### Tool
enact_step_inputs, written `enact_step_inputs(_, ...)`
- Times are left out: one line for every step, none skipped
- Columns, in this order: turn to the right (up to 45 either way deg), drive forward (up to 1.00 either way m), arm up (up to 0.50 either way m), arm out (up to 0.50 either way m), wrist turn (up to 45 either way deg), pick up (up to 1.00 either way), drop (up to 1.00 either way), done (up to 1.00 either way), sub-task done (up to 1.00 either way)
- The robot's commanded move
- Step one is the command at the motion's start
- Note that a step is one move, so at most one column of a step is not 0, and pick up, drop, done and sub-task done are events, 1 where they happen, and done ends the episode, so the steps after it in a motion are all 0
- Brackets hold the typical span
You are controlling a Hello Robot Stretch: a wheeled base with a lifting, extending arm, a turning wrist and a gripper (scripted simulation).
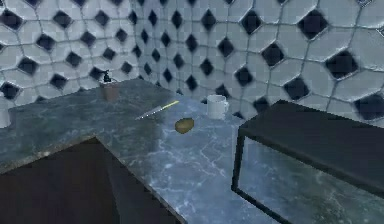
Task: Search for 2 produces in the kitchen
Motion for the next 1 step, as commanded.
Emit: enact_step_inputs(0.0,0.0,0.0,0.0,0.0,0.0,0.0,1.0,0.0)
